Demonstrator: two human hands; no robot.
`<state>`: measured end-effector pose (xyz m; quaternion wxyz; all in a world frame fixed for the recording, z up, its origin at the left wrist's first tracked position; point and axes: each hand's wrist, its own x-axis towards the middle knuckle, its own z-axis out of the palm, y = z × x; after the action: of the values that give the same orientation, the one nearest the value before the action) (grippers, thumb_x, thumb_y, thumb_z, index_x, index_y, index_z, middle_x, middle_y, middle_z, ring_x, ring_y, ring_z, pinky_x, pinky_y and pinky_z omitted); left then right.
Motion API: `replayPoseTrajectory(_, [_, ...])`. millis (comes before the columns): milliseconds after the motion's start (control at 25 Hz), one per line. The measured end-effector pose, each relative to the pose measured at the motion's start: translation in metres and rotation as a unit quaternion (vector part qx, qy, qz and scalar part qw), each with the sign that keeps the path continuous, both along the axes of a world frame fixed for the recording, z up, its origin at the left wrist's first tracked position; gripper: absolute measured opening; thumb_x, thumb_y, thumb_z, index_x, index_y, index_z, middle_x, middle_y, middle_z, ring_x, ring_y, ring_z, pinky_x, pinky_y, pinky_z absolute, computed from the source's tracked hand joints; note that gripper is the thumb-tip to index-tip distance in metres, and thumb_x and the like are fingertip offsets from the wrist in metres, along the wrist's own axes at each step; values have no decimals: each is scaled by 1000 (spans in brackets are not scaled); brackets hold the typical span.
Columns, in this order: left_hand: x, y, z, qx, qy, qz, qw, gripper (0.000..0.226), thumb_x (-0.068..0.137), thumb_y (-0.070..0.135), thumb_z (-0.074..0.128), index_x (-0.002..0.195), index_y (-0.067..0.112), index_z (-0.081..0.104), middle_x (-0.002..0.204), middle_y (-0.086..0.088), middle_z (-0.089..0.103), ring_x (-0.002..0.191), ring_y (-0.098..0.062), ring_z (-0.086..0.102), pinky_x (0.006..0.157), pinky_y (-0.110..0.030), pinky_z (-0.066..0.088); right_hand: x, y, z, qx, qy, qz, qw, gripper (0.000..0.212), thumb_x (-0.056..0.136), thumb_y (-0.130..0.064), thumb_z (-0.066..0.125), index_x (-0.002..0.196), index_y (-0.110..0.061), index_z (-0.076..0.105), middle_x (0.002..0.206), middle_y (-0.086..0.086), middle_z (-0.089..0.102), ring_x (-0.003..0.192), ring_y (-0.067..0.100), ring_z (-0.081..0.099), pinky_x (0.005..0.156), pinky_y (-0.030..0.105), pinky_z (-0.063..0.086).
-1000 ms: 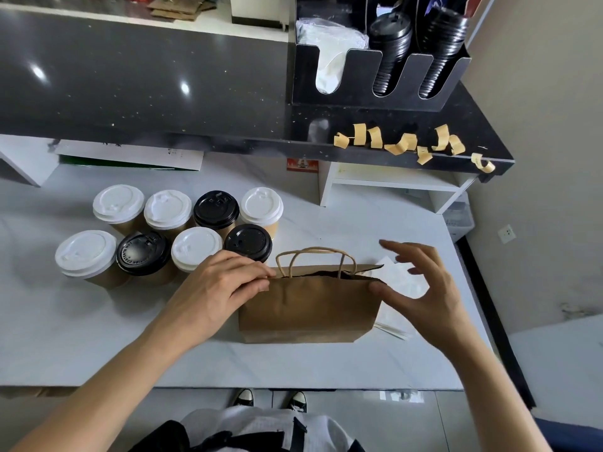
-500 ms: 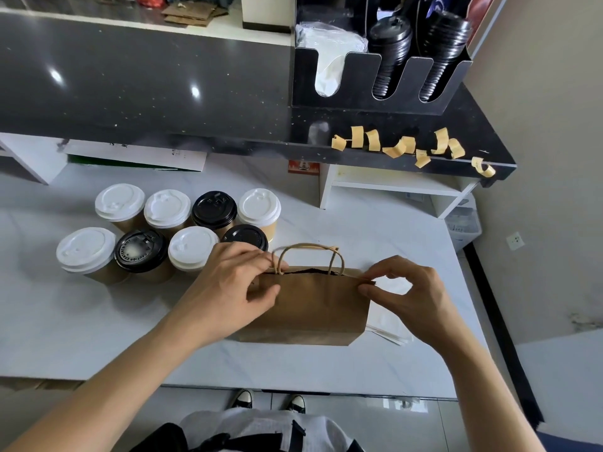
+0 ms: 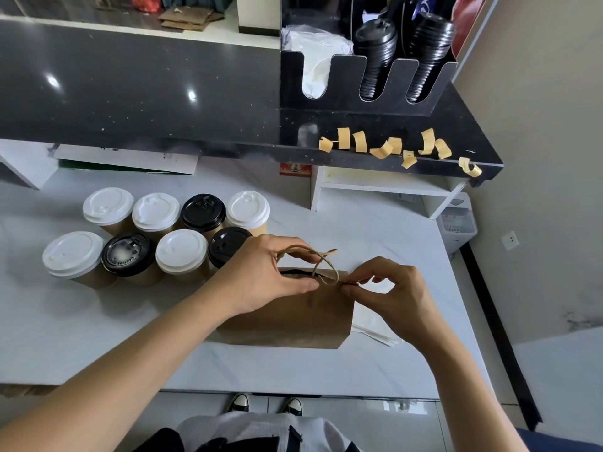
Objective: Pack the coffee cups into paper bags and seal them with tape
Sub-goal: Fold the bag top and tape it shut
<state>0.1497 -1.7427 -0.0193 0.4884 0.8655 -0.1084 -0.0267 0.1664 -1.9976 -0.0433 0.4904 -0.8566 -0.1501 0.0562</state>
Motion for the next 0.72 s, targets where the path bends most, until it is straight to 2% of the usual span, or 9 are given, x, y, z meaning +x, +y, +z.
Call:
replayPoseTrajectory(160, [2,-6,-6,-1,-2,18,1000,22,74,23,90,92,32,81,90,23,75,93,-3,66,86,-34,52,3,2,0,-5,2,10,1000,15,79,-17,87,82,-27,77,86,-14,72,86,13,63,78,22,44])
replayPoseTrajectory(280, [2,-8,-14,9,-6,30,1000,17,76,26,88,88,35,81,89,19,75,89,-10,70,82,-40,55,2,0,0,-2,9,17,1000,14,80,-19,87,83,-28,76,89,-13,73,88,14,65,78,23,45])
replayPoseTrajectory(440, [0,-10,-20,-6,-3,40,999,14,75,38,82,89,38,81,90,17,76,88,-14,71,80,-44,57,3,-4,1,-11,9,28,999,15,82,-20,86,82,-31,75,89,-14,73,89,13,65,77,19,44])
replayPoseTrajectory(520, [-1,-11,-20,-13,-5,40,999,13,76,36,84,88,38,81,89,17,76,87,-14,71,80,-44,57,4,-5,3,-22,10,40,999,15,81,-22,86,83,-33,75,90,-14,73,89,14,65,77,18,44])
replayPoseTrajectory(640, [-1,-11,-18,-11,-6,42,999,15,77,27,87,87,36,82,87,19,75,87,-10,70,78,-36,56,12,-7,16,-46,41,79,995,7,85,-31,81,88,-36,77,95,-15,74,92,11,68,79,19,49])
replayPoseTrajectory(720, [-2,-11,-16,-11,-14,42,999,17,77,23,88,87,36,83,86,22,74,87,-7,70,76,-27,53,29,-4,28,-39,53,75,995,4,91,-28,76,92,-30,79,93,-12,76,87,11,71,78,22,54])
